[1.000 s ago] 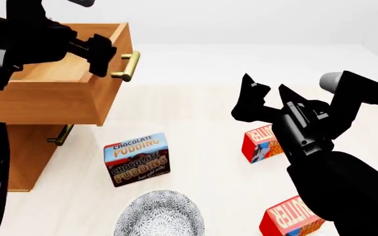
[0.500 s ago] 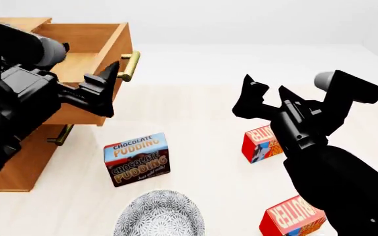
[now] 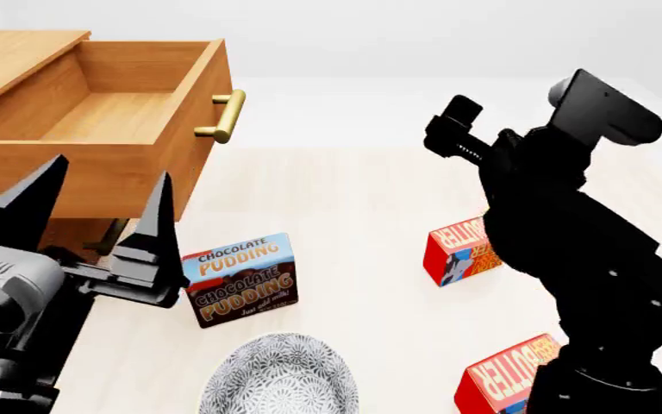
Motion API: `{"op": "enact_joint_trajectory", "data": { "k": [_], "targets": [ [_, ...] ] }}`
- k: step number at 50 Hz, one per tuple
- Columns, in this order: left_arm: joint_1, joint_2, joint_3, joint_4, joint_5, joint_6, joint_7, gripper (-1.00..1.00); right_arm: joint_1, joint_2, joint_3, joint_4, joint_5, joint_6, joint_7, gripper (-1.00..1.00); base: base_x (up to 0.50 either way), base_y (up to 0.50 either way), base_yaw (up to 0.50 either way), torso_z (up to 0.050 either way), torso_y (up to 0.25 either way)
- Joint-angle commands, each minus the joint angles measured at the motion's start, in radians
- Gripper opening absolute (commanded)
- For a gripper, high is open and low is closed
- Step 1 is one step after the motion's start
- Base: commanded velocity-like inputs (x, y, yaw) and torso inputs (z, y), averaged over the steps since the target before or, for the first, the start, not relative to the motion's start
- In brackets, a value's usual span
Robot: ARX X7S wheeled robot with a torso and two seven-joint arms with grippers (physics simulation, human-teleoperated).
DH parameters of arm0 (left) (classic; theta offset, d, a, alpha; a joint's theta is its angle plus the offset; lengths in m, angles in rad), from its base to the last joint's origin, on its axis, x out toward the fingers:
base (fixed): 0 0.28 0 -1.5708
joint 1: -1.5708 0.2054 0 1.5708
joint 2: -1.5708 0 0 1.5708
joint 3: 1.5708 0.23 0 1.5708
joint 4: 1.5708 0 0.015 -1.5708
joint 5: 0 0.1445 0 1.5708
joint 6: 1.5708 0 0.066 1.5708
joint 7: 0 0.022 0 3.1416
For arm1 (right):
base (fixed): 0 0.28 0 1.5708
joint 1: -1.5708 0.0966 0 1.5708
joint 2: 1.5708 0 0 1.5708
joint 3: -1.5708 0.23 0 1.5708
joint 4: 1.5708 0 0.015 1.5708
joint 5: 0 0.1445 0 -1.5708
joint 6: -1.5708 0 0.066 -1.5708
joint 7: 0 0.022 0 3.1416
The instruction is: Put the butter at the front in the top drawer of the cabinet and close it.
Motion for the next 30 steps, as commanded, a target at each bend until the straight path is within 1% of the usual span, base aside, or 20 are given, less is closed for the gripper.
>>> {"op": "enact_joint_trajectory", "data": {
  "k": [1, 4, 6, 11, 15, 24, 30],
  "targets": [
    [0.096, 0.041, 0.012, -0.017, 0.091, 0.143, 0.017, 1.00, 0.190, -0.088, 0.027, 0.231, -0.073, -0.032, 0.185, 1.00, 0.00, 0.00, 0.00, 0.000, 0.000],
    [0.090, 0.048, 0.012, -0.022, 0.102, 0.153, 0.005, 1.00, 0.240, -0.108, 0.033, 0.297, -0.096, -0.066, 0.218, 1.00, 0.00, 0.00, 0.00, 0.000, 0.000],
    [0.094, 0.067, 0.011, -0.033, 0.126, 0.196, 0.000, 1.00, 0.266, -0.121, 0.041, 0.342, -0.107, -0.086, 0.246, 1.00, 0.00, 0.00, 0.00, 0.000, 0.000],
    [0.091, 0.085, 0.018, -0.060, 0.155, 0.240, -0.006, 1.00, 0.315, -0.145, 0.061, 0.476, -0.122, -0.160, 0.304, 1.00, 0.00, 0.00, 0.00, 0.000, 0.000],
    [0.087, 0.087, 0.024, -0.080, 0.160, 0.250, -0.005, 1.00, 0.363, -0.150, 0.051, 0.602, -0.141, -0.259, 0.319, 1.00, 0.00, 0.00, 0.00, 0.000, 0.000],
    [0.078, 0.096, 0.038, -0.117, 0.182, 0.291, -0.003, 1.00, 0.427, -0.154, -0.022, 0.821, -0.144, -0.458, 0.347, 1.00, 0.00, 0.00, 0.00, 0.000, 0.000],
    [0.071, 0.097, 0.063, -0.128, 0.206, 0.315, 0.000, 1.00, 0.469, -0.157, -0.124, 0.984, -0.082, -0.619, 0.387, 1.00, 0.00, 0.00, 0.00, 0.000, 0.000]
  ]
}}
